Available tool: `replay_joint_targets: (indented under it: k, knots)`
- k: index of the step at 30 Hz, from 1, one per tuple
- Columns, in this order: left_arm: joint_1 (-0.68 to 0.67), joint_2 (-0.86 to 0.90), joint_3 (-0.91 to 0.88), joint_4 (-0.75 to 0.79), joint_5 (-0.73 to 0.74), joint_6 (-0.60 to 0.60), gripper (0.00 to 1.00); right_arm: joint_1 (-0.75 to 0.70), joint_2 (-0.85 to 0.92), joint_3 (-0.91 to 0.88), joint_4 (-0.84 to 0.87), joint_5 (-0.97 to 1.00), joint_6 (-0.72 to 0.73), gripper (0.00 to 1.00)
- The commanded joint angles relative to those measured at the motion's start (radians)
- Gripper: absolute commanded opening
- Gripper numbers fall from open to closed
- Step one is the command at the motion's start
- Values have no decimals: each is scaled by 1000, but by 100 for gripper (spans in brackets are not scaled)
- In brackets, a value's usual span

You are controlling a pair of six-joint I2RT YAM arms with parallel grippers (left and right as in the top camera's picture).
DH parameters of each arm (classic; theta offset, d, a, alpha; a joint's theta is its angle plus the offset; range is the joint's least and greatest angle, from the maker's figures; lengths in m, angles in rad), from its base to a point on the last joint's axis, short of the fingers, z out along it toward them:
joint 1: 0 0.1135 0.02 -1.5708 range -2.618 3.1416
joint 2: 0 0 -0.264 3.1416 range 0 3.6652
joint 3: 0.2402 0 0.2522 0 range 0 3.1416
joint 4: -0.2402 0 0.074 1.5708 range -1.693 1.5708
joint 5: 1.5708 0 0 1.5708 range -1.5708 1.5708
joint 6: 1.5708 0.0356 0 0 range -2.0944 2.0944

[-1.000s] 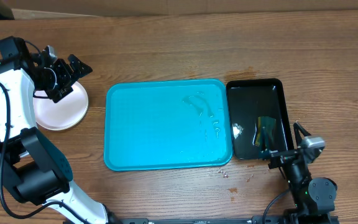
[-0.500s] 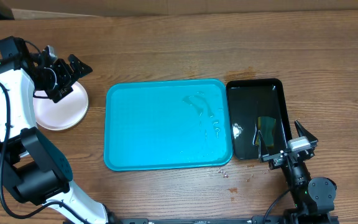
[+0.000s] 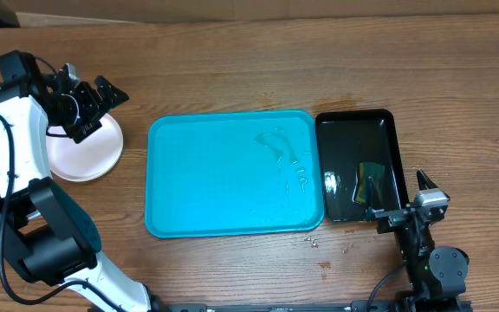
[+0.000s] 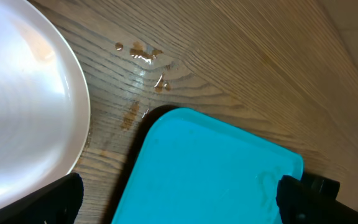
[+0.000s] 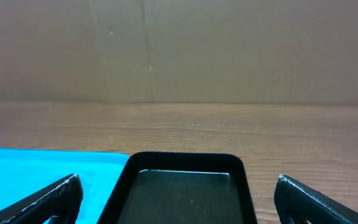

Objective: Clean dirty plates on tray and stack at the side

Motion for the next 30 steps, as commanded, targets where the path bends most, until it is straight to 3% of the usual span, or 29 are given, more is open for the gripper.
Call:
replay_joint_targets:
  k: [1, 30]
  knots:
    - [-1, -19, 16, 2, 15, 25, 100, -8, -12, -11, 2, 32, 70, 100]
    - [-47, -49, 16, 2, 13, 25, 100, -7, -12, -11, 2, 32, 70, 100]
